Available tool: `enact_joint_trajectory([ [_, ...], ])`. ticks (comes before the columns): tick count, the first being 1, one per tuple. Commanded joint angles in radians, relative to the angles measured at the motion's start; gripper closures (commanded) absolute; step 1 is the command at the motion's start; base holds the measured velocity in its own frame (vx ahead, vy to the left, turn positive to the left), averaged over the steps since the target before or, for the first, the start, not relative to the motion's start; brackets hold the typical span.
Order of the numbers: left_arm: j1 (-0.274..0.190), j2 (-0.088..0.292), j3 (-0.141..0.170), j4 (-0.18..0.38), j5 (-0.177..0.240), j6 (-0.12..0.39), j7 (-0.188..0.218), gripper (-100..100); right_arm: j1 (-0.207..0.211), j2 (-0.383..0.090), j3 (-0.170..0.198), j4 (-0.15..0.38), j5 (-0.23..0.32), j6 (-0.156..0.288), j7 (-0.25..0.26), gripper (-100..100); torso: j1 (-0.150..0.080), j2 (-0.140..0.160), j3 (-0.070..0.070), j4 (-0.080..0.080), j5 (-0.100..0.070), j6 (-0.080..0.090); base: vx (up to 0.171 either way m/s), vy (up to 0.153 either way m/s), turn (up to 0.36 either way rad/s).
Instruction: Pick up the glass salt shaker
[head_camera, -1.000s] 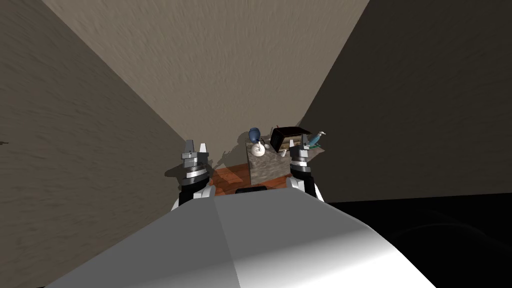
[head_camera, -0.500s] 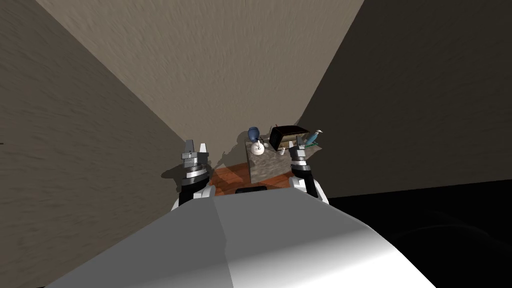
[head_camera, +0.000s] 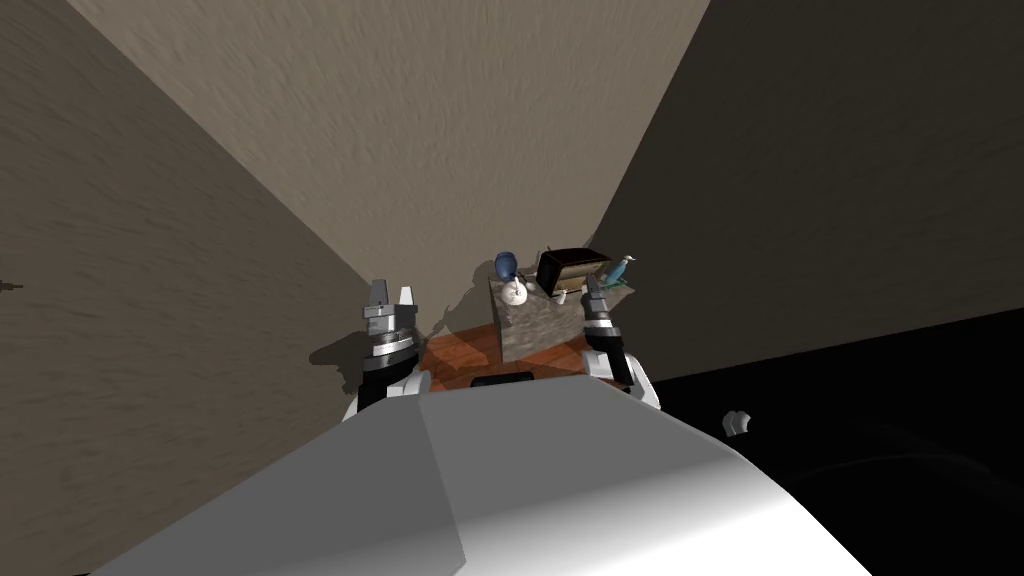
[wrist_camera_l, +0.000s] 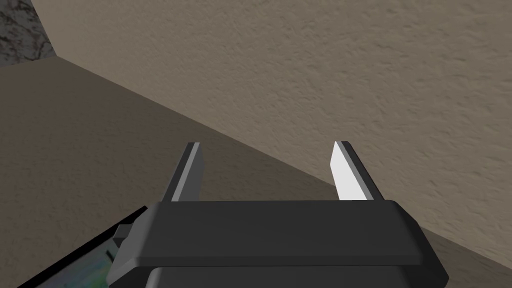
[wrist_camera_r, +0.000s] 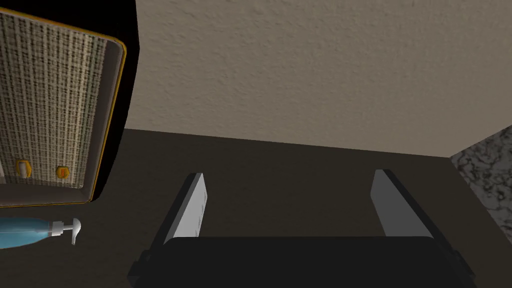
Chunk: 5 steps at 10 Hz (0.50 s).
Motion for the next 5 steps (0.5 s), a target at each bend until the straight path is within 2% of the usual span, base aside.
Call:
enact_joint_trajectory([
  [1,0.000,0.000,0.000,0.000,0.000,0.000,0.000,0,-0.021,-0.005,-0.030,0.034,0.021,0.017,0.027,-100,0.000,0.000,0.000,0.000,0.000,0.000,-0.045,0.054,-0.057],
  [5,0.000,0.000,0.000,0.000,0.000,0.000,0.000,0,-0.061,-0.002,-0.082,0.116,0.086,0.051,0.107,-100,-0.001,-0.002,-0.001,0.000,0.000,0.000,-0.041,0.036,-0.049],
])
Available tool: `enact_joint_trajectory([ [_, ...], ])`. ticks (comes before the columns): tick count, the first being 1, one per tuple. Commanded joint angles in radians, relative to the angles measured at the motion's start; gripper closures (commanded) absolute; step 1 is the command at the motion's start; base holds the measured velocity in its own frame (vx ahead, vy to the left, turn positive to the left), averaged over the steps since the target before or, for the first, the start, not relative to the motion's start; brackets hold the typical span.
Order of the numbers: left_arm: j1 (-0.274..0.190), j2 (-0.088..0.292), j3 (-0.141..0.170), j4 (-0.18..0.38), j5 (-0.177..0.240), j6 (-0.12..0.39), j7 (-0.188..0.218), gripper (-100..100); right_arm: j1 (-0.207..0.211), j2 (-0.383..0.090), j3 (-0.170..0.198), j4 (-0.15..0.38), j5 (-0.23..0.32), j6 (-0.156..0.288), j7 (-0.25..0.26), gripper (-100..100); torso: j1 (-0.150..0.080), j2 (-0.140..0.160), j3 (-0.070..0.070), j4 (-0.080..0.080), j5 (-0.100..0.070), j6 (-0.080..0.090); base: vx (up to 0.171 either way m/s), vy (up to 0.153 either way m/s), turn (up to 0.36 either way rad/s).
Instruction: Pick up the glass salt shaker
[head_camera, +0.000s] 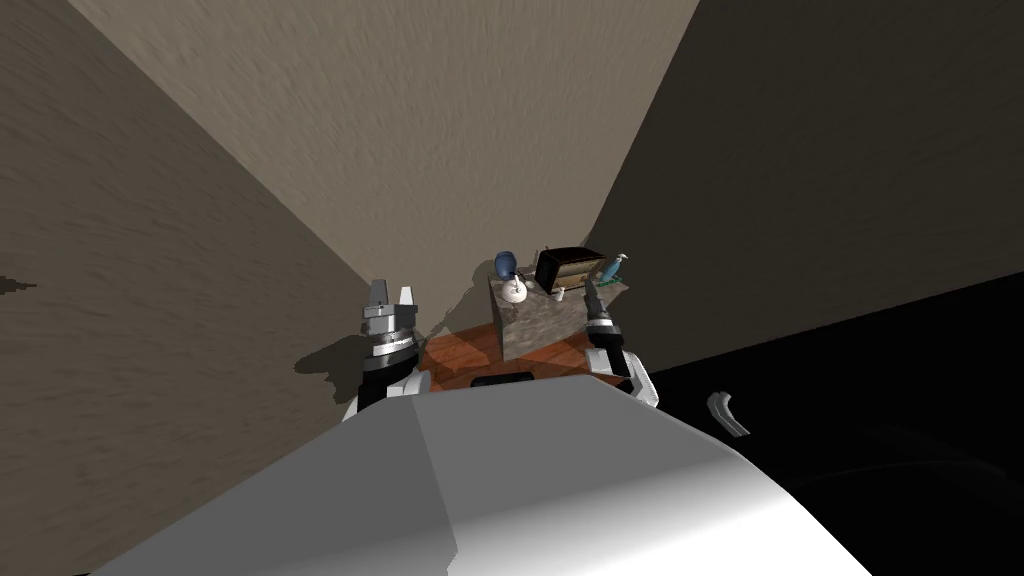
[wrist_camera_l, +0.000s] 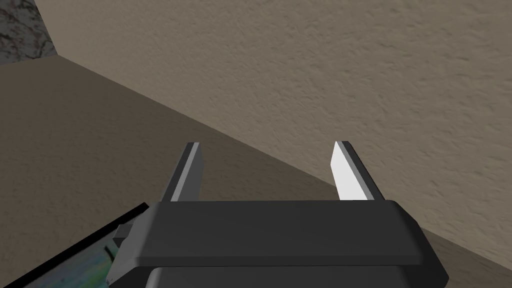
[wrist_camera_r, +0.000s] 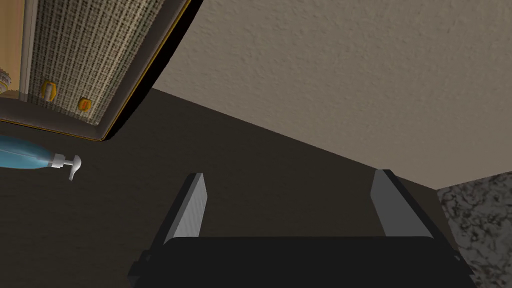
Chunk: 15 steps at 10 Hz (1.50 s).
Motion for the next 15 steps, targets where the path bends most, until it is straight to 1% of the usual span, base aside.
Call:
enact_joint_trajectory([
  [1,0.000,0.000,0.000,0.000,0.000,0.000,0.000,0,-0.019,0.005,-0.015,0.033,0.032,0.021,0.040,-100,0.000,0.000,0.000,0.000,0.000,0.000,-0.019,0.021,-0.043],
  [4,0.000,0.000,0.000,0.000,0.000,0.000,0.000,0,-0.051,0.006,-0.040,0.110,0.093,0.043,0.113,-100,-0.001,-0.002,-0.001,0.000,0.000,0.000,-0.001,0.004,-0.020],
  [7,0.000,0.000,0.000,0.000,0.000,0.000,0.000,0,-0.085,0.006,-0.053,0.199,0.163,0.062,0.194,-100,-0.003,-0.004,-0.002,-0.001,-0.001,0.000,0.027,-0.020,0.002],
  [10,0.000,0.000,0.000,0.000,0.000,0.000,0.000,0,-0.121,0.000,-0.055,0.293,0.238,0.077,0.281,-100,-0.004,-0.006,-0.003,-0.001,-0.001,0.000,0.053,-0.036,0.024],
  [11,0.000,0.000,0.000,0.000,0.000,0.000,0.000,0,-0.121,0.000,-0.055,0.295,0.238,0.077,0.281,-100,-0.005,-0.006,-0.004,-0.001,-0.001,0.000,0.037,-0.021,0.015],
  [15,0.000,0.000,0.000,0.000,0.000,0.000,0.000,0,-0.169,-0.008,-0.047,0.424,0.336,0.094,0.396,-100,-0.004,-0.006,-0.004,-0.001,-0.001,0.000,0.052,-0.026,0.036],
])
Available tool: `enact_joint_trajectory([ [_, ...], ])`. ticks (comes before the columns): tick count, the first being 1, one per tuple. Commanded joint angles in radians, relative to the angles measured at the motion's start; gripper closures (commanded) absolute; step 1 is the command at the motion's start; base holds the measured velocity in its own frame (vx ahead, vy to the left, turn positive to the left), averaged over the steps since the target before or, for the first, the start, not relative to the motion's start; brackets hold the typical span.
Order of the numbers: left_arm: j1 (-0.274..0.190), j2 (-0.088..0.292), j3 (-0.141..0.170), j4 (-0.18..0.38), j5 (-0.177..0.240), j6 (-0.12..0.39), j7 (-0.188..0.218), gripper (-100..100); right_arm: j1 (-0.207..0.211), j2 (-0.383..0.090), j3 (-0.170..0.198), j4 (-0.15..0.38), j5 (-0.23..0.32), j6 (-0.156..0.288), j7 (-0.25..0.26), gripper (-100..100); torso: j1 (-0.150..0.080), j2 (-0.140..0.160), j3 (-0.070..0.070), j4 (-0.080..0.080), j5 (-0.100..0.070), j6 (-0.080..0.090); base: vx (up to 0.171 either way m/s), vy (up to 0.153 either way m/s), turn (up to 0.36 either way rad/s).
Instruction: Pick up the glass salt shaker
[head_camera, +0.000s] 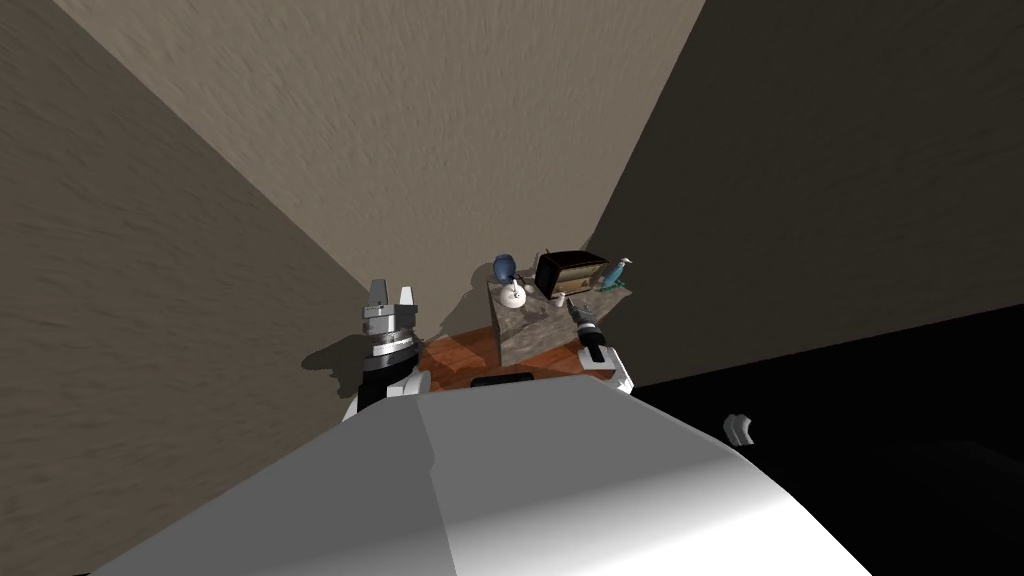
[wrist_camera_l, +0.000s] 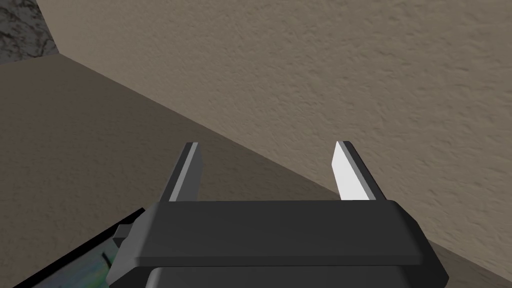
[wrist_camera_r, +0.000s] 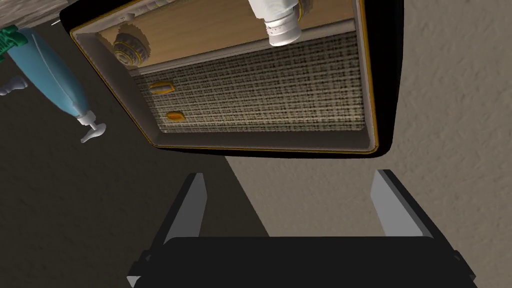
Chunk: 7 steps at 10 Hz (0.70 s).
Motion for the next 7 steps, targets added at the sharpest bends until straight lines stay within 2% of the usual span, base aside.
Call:
enact_joint_trajectory([
  [1,0.000,0.000,0.000,0.000,0.000,0.000,0.000,0,-0.022,-0.005,0.006,0.050,0.039,0.013,0.049,-100,0.000,0.000,0.000,0.000,0.000,0.000,0.074,-0.041,0.041],
  [4,0.000,0.000,0.000,0.000,0.000,0.000,0.000,0,-0.055,-0.017,0.013,0.131,0.100,0.023,0.122,-100,0.000,0.000,0.000,0.000,0.000,0.000,0.062,-0.031,0.042],
  [7,0.000,0.000,0.000,0.000,0.000,0.000,0.000,0,-0.082,-0.032,0.018,0.192,0.145,0.031,0.176,-100,0.001,0.001,0.000,0.000,0.000,0.000,0.060,-0.026,0.033],
])
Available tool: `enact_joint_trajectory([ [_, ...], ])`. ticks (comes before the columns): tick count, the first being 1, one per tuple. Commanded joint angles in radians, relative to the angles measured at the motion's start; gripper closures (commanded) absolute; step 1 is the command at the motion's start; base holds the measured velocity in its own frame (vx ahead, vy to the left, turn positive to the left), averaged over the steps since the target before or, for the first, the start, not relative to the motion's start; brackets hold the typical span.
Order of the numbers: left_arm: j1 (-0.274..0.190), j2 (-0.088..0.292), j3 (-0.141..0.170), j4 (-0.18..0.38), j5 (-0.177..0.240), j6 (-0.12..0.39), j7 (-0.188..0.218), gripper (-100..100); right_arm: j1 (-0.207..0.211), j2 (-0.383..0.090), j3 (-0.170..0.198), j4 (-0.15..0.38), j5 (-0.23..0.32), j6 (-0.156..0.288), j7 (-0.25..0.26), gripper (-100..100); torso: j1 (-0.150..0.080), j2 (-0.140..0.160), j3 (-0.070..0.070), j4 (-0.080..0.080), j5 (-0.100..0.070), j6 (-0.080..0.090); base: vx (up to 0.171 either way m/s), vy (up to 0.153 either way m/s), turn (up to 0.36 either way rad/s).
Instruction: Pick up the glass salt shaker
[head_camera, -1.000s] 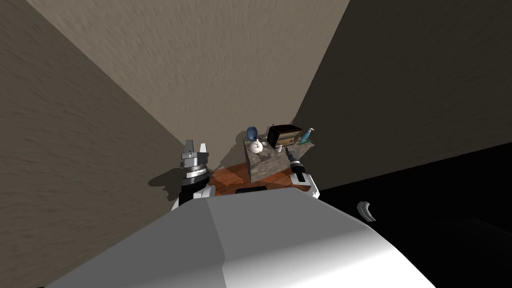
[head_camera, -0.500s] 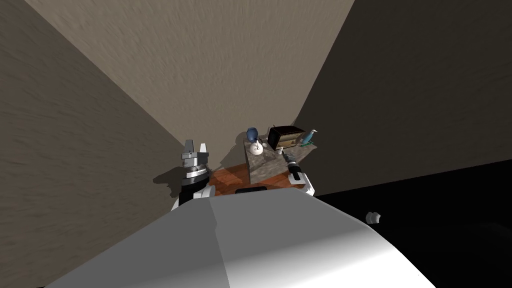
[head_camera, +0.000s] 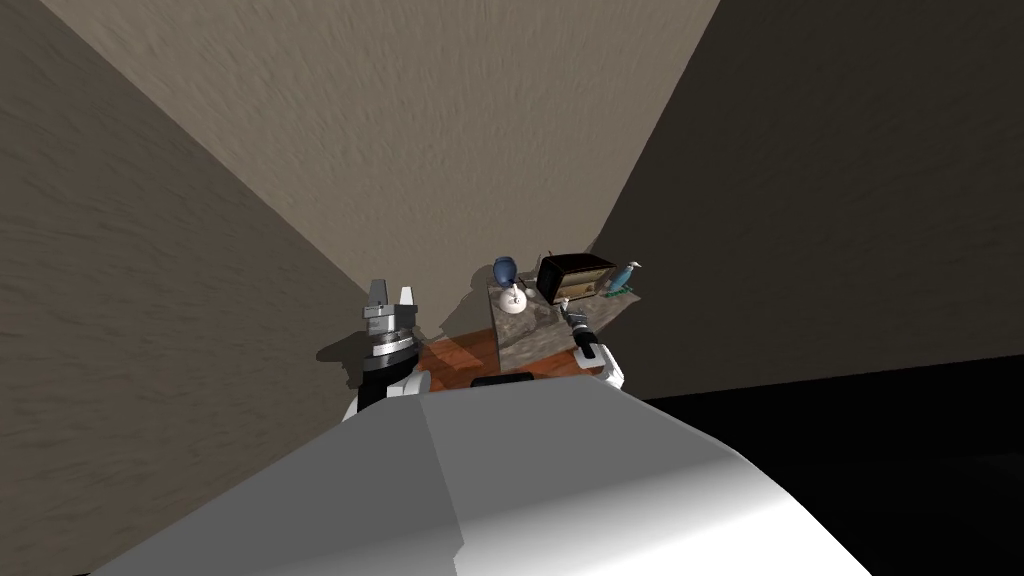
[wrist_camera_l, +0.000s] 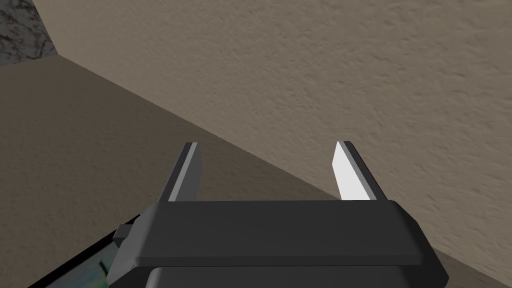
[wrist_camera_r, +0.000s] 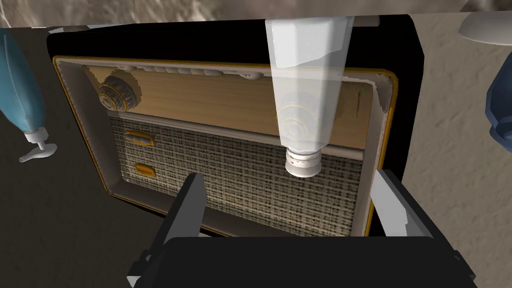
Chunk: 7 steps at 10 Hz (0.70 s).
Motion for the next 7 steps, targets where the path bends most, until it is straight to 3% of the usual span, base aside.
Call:
enact_joint_trajectory([
  [1,0.000,0.000,0.000,0.000,0.000,0.000,0.000,0,-0.015,-0.014,0.006,0.032,0.027,0.006,0.033,-100,0.000,0.000,0.000,0.000,0.000,0.000,0.085,-0.027,0.052],
  [2,0.000,0.000,0.000,0.000,0.000,0.000,0.000,0,-0.013,-0.005,0.000,0.026,0.017,0.000,0.021,-100,0.000,-0.001,-0.001,0.000,0.000,0.000,0.041,-0.012,0.015],
  [3,0.000,0.000,0.000,0.000,0.000,0.000,0.000,0,-0.015,-0.006,0.000,0.029,0.019,0.000,0.027,0,0.001,0.001,0.000,0.000,0.000,0.000,0.007,-0.003,-0.002],
  [4,0.000,0.000,0.000,0.000,0.000,0.000,0.000,0,-0.015,-0.006,0.000,0.029,0.019,0.000,0.026,-100,0.002,0.003,0.002,0.001,0.000,0.000,0.000,0.000,0.000],
  [5,0.000,0.000,0.000,0.000,0.000,0.000,0.000,0,-0.015,-0.006,0.000,0.029,0.019,0.000,0.026,100,0.002,0.004,0.002,0.001,0.000,0.000,0.000,0.000,0.000],
  [7,0.000,0.000,0.000,0.000,0.000,0.000,0.000,0,-0.015,-0.006,0.000,0.029,0.019,0.000,0.026,100,0.002,0.004,0.003,0.001,0.000,0.000,0.000,0.000,0.000],
])
